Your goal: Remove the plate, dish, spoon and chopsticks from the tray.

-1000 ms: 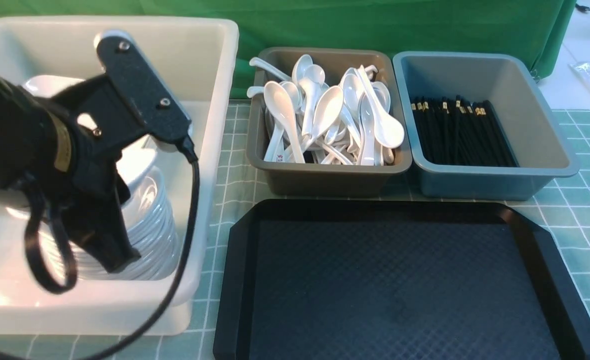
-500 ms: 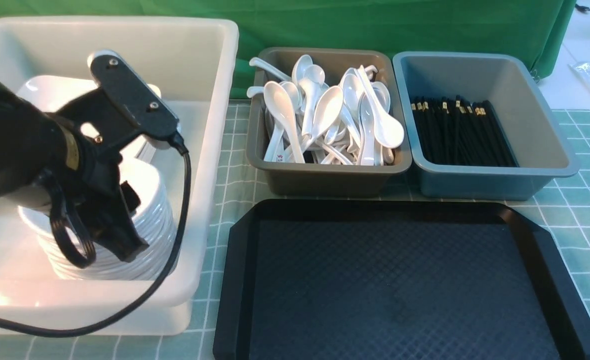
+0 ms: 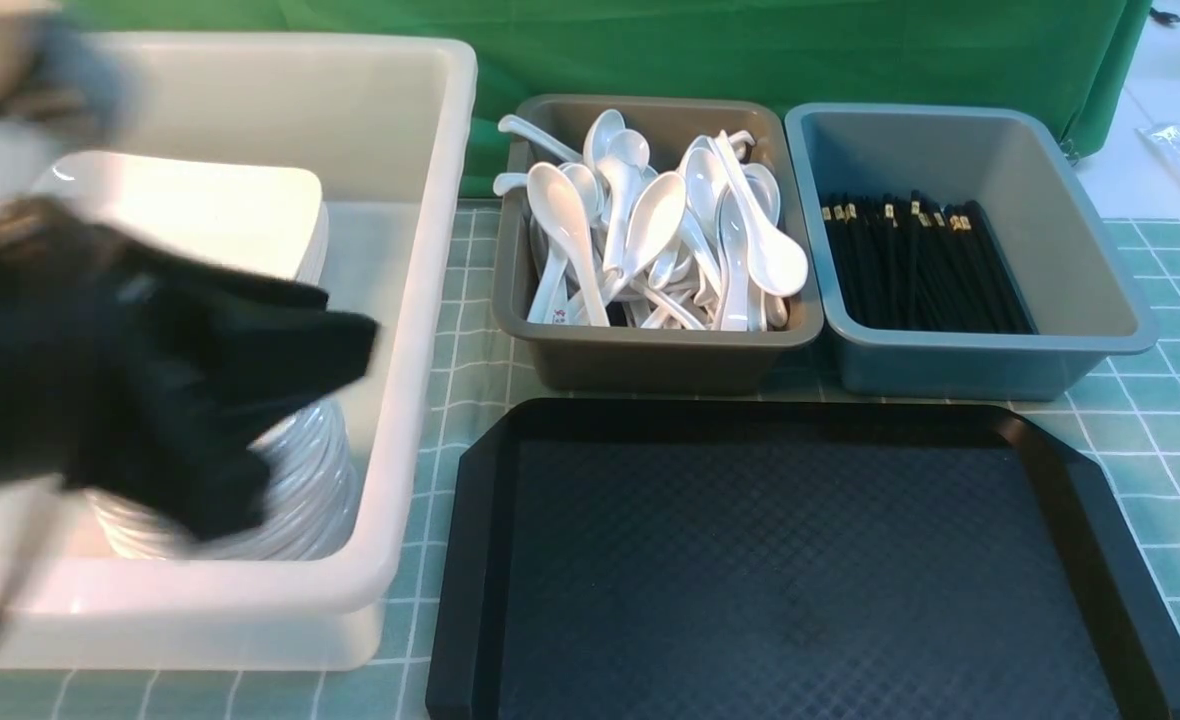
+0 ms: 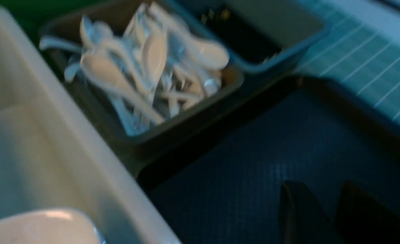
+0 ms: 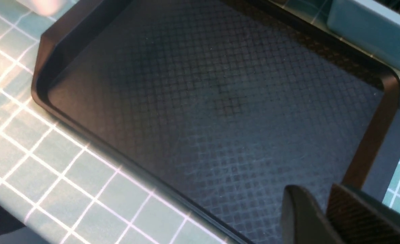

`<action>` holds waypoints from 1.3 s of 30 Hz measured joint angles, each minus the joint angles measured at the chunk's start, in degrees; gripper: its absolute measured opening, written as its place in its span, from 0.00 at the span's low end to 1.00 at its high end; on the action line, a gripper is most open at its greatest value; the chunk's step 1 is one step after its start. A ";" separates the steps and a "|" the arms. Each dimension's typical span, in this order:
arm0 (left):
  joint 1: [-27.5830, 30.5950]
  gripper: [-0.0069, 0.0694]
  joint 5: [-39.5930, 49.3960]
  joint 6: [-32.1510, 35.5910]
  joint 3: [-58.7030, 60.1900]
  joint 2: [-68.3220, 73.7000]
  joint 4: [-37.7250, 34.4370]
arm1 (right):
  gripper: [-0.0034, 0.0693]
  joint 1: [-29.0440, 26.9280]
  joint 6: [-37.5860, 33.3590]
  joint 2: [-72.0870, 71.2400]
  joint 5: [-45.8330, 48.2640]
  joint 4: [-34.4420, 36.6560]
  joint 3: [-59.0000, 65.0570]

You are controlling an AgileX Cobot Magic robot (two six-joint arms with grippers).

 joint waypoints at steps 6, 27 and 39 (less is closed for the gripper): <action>0.00 0.10 -18.94 17.83 17.58 -9.09 -18.97 | 0.27 0.00 4.04 0.00 -3.58 0.00 0.00; 0.00 0.11 -24.13 22.90 29.60 -10.05 -12.67 | 0.33 -1.07 4.97 -0.21 -5.39 -0.19 0.31; 0.00 0.11 -24.25 23.33 29.95 -10.05 -12.24 | 0.07 -32.82 -13.73 -18.55 -23.93 9.61 20.71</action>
